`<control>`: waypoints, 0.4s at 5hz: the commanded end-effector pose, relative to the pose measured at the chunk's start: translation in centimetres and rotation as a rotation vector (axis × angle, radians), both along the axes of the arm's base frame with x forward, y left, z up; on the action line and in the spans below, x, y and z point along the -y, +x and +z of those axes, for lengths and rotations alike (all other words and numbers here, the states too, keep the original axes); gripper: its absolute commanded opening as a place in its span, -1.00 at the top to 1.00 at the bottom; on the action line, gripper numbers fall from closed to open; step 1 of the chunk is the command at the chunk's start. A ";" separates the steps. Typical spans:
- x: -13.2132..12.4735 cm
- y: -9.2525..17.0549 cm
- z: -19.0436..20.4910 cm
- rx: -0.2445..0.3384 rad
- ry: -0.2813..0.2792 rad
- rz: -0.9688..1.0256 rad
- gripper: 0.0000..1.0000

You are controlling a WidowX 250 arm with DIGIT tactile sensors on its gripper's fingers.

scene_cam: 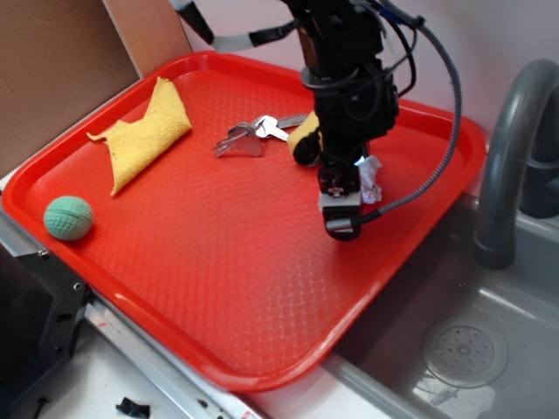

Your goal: Grab the white paper.

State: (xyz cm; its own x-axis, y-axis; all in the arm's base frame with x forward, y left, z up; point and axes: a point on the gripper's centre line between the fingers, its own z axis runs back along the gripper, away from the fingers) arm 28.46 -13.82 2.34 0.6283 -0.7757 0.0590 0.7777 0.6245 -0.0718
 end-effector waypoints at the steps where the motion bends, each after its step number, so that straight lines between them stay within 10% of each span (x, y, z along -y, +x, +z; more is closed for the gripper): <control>1: 1.4 0.0 1.1 0.059 0.024 0.009 1.00; 2: 1.0 0.2 1.9 0.016 0.062 0.096 1.00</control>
